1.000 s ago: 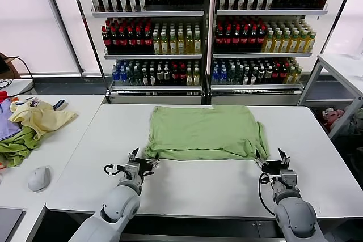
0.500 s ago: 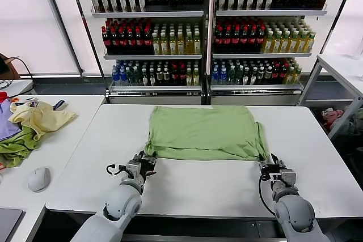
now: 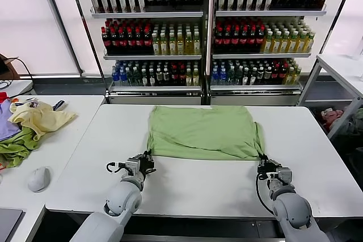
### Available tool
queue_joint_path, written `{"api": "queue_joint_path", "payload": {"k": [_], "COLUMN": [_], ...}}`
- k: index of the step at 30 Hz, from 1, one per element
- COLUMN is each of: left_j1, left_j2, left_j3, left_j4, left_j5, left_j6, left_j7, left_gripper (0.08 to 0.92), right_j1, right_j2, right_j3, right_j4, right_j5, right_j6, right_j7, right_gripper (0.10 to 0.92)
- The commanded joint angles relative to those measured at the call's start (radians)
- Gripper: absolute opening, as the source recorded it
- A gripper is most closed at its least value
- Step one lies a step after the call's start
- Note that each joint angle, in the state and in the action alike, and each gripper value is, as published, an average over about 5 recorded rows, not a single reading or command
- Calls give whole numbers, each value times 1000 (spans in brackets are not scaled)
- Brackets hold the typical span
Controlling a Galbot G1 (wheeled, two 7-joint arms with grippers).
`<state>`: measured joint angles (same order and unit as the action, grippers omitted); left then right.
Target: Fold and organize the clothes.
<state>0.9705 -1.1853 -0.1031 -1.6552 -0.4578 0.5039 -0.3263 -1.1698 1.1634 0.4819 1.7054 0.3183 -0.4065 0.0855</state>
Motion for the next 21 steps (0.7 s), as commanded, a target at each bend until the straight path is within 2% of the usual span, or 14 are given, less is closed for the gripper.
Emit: {"api": "queue_joint_path", "payload": {"k": [1, 10, 17, 21], "left_j1": [95, 358, 555, 616], "left_j2": [13, 27, 13, 17], "left_j3": [-16, -78, -153, -195], "left_j4": [-161, -440, -554, -592], "left_j5": [-16, 34, 94, 108], "left_j6": [-4, -9, -21, -21], "left_j7": [1, 9, 15, 15], "left_gripper": [115, 115, 115, 115], "right_j1": [-76, -276, -425, -488], "right_j2": [-10, -8, -15, -22], "right_j3": [17, 81, 131, 157], "right_j4": [105, 329, 416, 454], "right_j5": [3, -18, -37, -44], "right_j6": [3, -5, -2, -5], "right_j7": [-12, -10, -17, -23], "right_gripper": [131, 131, 131, 131]}}
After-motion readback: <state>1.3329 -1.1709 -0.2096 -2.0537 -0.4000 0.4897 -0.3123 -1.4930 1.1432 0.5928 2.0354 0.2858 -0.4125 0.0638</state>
